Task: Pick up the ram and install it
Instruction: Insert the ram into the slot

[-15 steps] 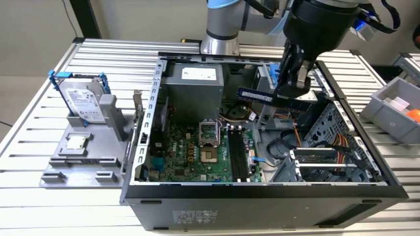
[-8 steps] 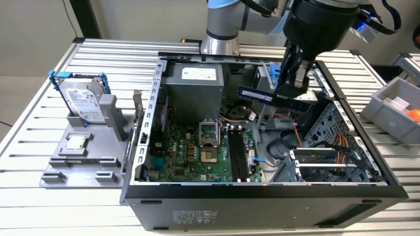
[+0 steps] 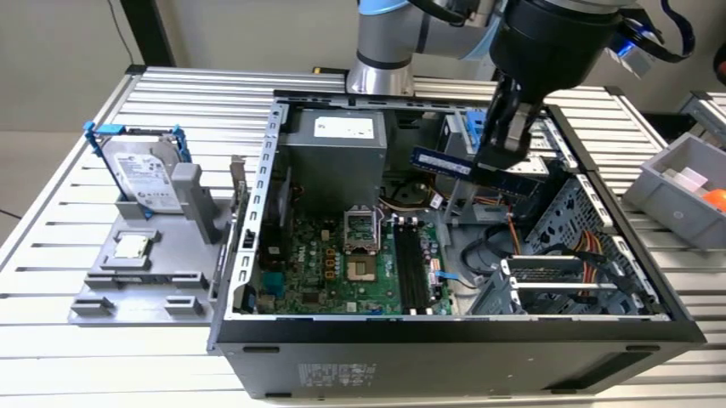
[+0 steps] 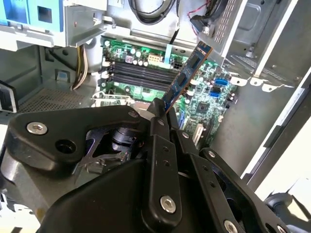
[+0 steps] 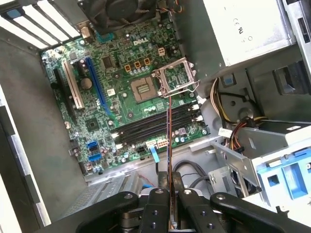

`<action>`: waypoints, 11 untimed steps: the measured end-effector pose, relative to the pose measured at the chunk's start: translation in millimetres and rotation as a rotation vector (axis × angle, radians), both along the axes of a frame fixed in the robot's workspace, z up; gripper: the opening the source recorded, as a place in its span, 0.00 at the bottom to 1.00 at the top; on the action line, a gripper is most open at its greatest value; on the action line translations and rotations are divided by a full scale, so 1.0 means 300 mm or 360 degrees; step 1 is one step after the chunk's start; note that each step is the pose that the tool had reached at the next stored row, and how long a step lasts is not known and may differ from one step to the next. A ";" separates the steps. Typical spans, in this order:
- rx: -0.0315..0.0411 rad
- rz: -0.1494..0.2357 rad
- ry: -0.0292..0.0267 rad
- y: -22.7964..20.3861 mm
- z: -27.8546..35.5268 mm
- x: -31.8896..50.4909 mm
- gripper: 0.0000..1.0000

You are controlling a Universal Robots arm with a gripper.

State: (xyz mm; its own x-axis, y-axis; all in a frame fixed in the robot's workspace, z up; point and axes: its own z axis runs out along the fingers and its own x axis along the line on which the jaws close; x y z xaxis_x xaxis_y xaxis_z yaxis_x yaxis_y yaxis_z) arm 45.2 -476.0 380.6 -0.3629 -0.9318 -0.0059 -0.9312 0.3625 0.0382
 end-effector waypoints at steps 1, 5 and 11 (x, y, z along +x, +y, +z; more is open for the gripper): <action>0.0000 -0.0010 0.00000 0.000 0.000 0.000 0.00; 0.0000 -0.0059 0.00000 0.000 0.000 0.000 0.00; 0.0000 -0.0137 0.00000 0.000 0.000 0.000 0.00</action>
